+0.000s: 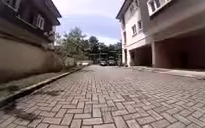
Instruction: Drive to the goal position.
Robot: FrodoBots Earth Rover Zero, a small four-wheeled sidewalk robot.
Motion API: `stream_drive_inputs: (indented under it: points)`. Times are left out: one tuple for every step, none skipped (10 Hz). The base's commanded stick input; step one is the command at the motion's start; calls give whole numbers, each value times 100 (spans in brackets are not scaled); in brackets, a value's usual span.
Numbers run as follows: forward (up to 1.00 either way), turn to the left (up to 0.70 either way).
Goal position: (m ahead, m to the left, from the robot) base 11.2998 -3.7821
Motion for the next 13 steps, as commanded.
stream_drive_inputs:
  points:
    - [50, 0]
    - [50, 0]
    - [50, 0]
    - [50, 0]
    - [50, 0]
    - [50, 0]
    - [50, 0]
    - [50, 0]
    - [50, 0]
    - [50, 0]
    - [50, 0]
    - [50, 0]
    - [50, 0]
